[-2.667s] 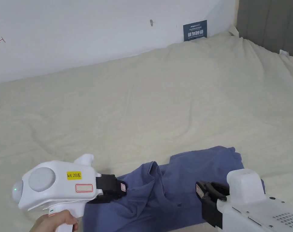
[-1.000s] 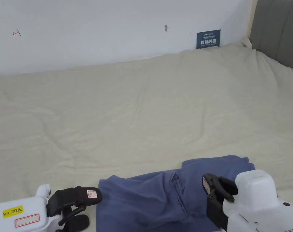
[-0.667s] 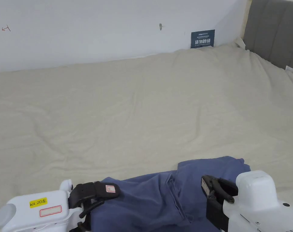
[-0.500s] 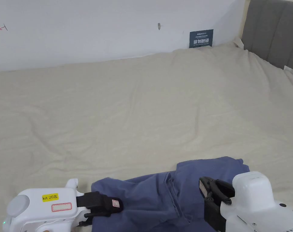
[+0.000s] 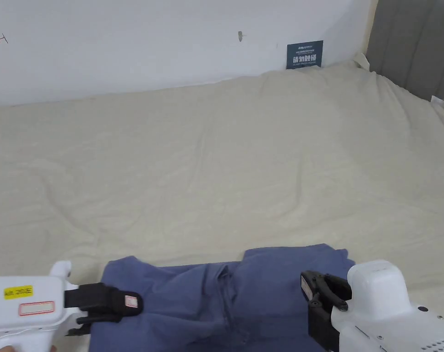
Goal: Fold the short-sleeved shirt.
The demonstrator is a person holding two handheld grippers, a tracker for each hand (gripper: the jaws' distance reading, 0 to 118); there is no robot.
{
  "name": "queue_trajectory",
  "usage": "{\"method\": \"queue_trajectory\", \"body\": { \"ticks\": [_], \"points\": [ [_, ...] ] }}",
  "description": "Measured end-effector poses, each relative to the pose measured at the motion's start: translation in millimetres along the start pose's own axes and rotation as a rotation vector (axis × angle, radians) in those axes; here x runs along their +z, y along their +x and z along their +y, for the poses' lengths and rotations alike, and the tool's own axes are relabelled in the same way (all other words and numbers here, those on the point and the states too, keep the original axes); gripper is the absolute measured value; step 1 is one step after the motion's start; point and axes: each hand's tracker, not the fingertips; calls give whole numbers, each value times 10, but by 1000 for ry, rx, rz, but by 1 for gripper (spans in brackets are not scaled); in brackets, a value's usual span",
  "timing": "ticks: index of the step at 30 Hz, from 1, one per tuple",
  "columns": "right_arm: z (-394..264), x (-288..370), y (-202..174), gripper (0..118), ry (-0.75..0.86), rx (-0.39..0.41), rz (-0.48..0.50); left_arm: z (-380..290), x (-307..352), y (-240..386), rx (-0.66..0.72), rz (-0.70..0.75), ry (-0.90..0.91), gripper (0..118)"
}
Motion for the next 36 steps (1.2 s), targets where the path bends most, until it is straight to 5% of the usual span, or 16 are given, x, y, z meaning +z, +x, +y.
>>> {"method": "queue_trajectory", "body": {
  "ticks": [8,16,25,31,36],
  "points": [
    [-29,-37,87,0,-8,-39,5,-49,953,-155,49,218,103,12],
    [-50,-28,109,0,-6,-48,10,-105,880,545,-53,286,113,12],
    [-83,68,313,0,4,-84,-5,16,-102,1719,-275,230,-50,12],
    [-106,143,436,0,2,-98,-22,34,-1304,1809,-316,261,-273,12],
    [-146,219,586,0,4,-158,-23,-35,-1642,1851,-365,311,-330,12]
  ]
}}
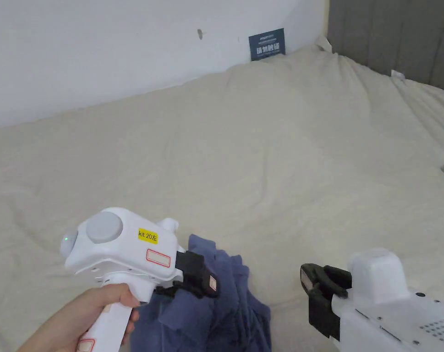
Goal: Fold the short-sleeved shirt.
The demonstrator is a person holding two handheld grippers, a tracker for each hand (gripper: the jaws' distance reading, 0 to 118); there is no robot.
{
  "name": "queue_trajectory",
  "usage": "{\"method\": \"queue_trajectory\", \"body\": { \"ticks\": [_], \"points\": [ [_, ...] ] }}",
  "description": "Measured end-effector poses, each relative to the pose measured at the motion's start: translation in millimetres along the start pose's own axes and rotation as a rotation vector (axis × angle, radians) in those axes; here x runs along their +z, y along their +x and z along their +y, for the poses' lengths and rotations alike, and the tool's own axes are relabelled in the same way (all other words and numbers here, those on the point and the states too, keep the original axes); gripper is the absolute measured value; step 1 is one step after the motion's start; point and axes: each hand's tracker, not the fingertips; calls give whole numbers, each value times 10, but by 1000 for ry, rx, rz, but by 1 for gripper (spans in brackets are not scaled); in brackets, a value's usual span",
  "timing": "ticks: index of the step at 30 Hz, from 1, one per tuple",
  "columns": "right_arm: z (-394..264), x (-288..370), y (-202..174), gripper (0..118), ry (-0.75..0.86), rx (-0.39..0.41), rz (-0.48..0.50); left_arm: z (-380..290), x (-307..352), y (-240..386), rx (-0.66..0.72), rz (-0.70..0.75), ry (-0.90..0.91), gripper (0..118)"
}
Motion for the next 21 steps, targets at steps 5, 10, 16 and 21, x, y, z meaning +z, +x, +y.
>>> {"method": "queue_trajectory", "body": {
  "ticks": [5,10,16,21],
  "points": [
    [-23,-24,102,0,-13,-13,-18,-19,88,3,63,-142,11,86],
    [-32,-72,130,0,-25,-40,-8,-114,275,171,43,-247,26,118],
    [-39,-116,85,0,-30,-35,-1,-154,464,249,112,-492,17,118],
    [-37,-99,75,0,-29,-29,-2,-167,514,246,121,-451,44,118]
  ]
}}
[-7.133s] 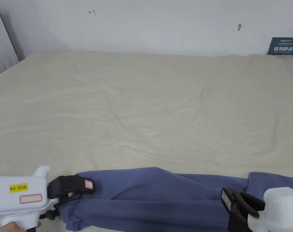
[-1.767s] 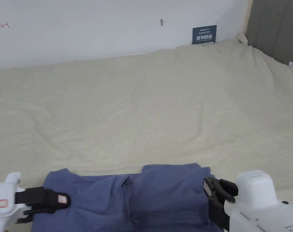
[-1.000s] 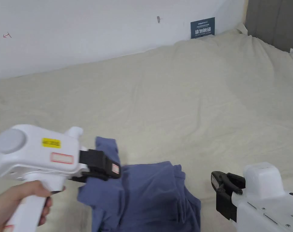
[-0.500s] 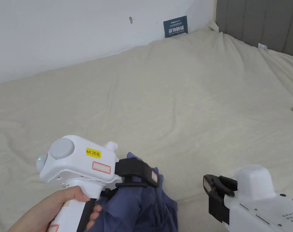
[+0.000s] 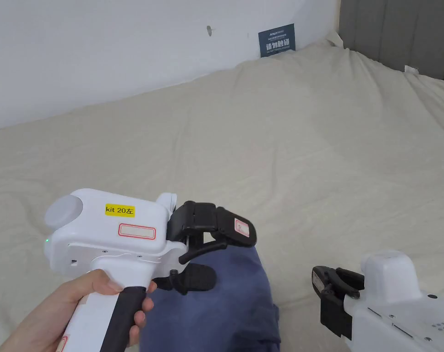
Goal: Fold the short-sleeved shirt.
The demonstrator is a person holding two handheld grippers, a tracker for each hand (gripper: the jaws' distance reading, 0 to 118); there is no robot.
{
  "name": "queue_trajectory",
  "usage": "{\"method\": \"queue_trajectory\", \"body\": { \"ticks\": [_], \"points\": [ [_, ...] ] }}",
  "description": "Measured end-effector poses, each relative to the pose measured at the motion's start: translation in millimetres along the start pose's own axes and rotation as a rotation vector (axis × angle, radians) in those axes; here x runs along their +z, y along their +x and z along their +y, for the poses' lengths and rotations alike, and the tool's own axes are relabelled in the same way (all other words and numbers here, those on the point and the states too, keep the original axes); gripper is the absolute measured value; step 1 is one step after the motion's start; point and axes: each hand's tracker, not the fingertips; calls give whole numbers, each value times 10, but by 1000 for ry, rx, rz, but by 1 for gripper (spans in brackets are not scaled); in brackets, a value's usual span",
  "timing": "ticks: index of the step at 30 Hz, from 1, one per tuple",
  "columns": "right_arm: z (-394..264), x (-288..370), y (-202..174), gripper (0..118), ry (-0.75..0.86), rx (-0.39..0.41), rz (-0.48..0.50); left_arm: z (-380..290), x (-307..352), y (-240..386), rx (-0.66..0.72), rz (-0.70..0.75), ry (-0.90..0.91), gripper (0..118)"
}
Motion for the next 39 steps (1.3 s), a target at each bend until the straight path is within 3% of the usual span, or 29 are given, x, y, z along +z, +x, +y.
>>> {"method": "queue_trajectory", "body": {
  "ticks": [3,4,7,9,10,15,28,30,34,39],
  "points": [
    [21,30,7,0,6,11,-9,-35,80,-34,-66,265,93,112],
    [27,38,17,0,8,12,-9,-65,94,-53,-75,290,99,94],
    [30,44,28,0,14,7,-10,-64,148,-258,-66,403,131,14],
    [27,43,35,0,14,5,-11,-96,131,-361,-54,402,118,13],
    [25,41,39,0,14,4,-12,-128,124,-397,-37,412,129,4],
    [17,30,49,0,3,10,-14,-160,-50,-416,-19,361,113,2],
    [1,96,159,0,1,5,-47,-145,-1041,-265,-146,387,-51,2],
    [6,104,153,0,0,3,-50,-187,-1054,-181,-158,407,-46,2],
    [23,89,80,0,-2,24,-41,-269,-860,-43,-215,300,-45,2],
    [23,9,-99,0,-10,60,-16,-416,-180,-27,-231,284,105,2]
  ]
}}
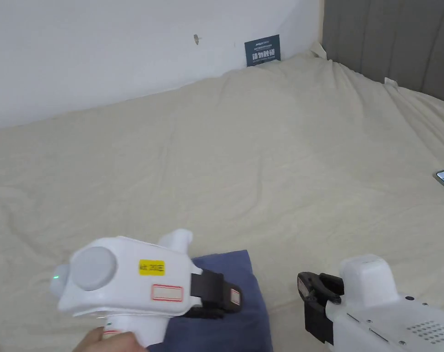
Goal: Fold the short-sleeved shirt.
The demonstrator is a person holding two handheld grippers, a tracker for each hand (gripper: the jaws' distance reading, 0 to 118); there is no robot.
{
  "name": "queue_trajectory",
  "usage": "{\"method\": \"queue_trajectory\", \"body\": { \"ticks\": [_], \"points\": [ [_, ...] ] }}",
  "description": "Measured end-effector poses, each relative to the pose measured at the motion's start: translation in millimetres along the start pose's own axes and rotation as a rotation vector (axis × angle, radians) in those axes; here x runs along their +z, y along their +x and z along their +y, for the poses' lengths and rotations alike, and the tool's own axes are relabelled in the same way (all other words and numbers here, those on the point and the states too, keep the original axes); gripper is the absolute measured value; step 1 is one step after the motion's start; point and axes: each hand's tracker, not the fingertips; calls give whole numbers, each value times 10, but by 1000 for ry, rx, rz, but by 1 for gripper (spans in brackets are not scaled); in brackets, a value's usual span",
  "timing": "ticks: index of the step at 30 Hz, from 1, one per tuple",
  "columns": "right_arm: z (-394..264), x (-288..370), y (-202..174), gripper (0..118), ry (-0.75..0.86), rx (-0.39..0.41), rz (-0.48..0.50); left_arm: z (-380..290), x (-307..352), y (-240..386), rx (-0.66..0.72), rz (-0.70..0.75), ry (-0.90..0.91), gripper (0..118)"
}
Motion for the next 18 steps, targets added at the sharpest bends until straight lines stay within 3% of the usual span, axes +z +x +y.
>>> {"method": "queue_trajectory", "body": {
  "ticks": [7,14,15,18],
  "points": [
    [-79,-301,-466,0,25,60,70,-421,1026,-888,241,72,225,2],
    [-338,-924,-965,0,-38,159,31,-819,1233,-1389,344,18,245,2],
    [-391,-1014,-991,0,-55,172,14,-806,1187,-1425,355,-4,244,8],
    [-541,-1190,-978,0,-85,171,-17,-742,1005,-1523,353,-56,203,86]
  ]
}}
